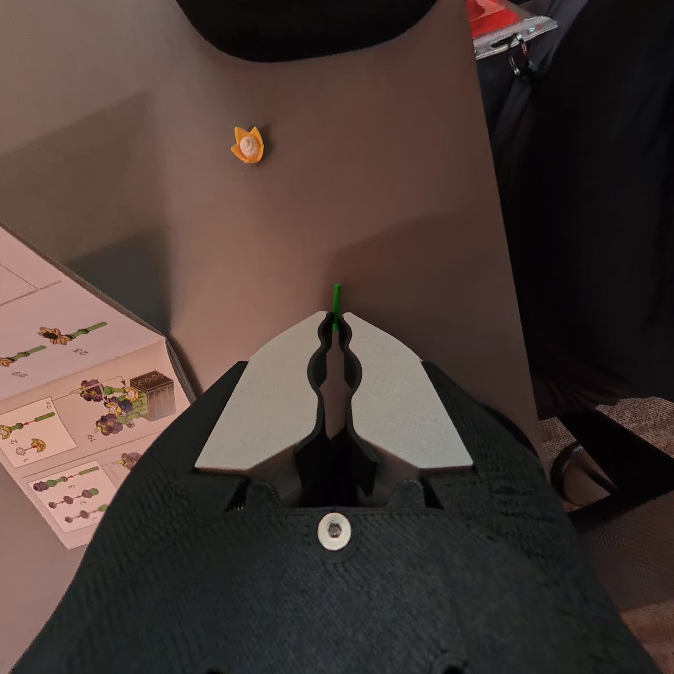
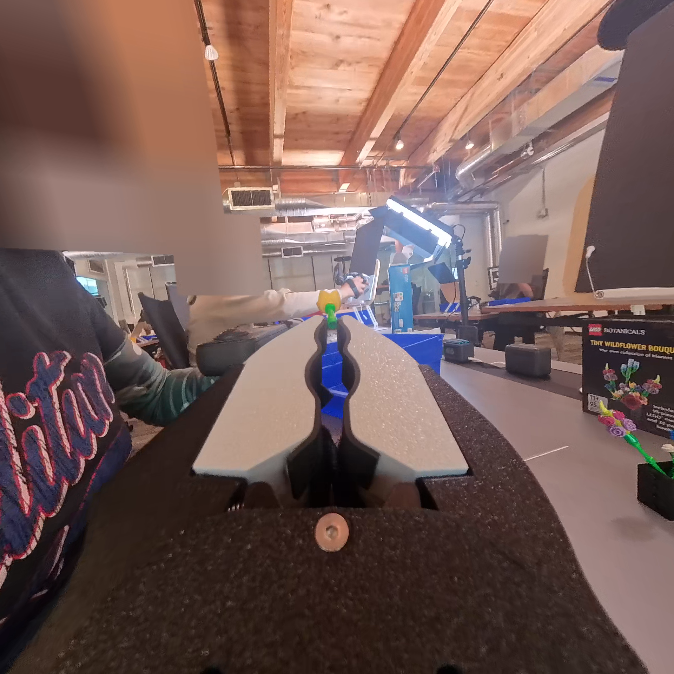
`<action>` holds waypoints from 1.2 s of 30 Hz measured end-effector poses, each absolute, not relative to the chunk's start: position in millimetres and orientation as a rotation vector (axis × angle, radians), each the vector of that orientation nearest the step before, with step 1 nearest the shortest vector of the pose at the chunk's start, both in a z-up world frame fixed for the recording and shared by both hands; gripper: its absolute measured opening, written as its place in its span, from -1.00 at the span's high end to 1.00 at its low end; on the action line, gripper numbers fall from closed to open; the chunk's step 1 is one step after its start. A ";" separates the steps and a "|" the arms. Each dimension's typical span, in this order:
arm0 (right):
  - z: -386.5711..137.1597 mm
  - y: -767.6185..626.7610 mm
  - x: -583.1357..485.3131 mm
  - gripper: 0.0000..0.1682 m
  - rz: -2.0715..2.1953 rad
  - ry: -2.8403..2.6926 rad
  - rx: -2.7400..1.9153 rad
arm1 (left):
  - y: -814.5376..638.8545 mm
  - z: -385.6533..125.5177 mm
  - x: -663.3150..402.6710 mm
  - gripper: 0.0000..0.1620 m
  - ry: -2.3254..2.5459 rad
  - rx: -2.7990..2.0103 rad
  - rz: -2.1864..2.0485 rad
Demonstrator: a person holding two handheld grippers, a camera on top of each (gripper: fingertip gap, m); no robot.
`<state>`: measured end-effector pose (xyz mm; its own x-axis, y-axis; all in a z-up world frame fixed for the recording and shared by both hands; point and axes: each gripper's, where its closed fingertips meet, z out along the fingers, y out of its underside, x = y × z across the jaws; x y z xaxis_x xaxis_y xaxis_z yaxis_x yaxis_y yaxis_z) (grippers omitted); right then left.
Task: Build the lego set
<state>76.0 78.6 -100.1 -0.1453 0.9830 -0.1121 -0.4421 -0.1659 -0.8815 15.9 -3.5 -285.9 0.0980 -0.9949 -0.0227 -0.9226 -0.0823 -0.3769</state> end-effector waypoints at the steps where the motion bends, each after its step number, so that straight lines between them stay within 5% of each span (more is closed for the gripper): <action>1: -100.3 79.3 76.1 0.94 1.581 -0.856 -0.896 | -3.6 -285.7 18.4 0.96 1.895 -2.082 -0.360; 12: -109.3 75.9 67.6 0.94 1.551 -0.918 -0.930 | -2.7 -286.9 23.8 0.94 1.841 -2.088 -0.413; 19: -115.3 74.7 61.9 0.94 1.522 -0.959 -0.959 | 8.0 -273.6 23.7 0.71 1.647 -2.084 -0.472; 27: -120.0 66.8 49.3 0.94 1.509 -1.058 -0.981 | 56.9 -222.6 2.7 0.35 1.096 -1.873 -0.346; 36: -125.7 83.3 12.7 0.94 1.382 -1.233 -1.265 | 80.3 -137.5 -35.8 0.32 0.686 -1.429 -0.215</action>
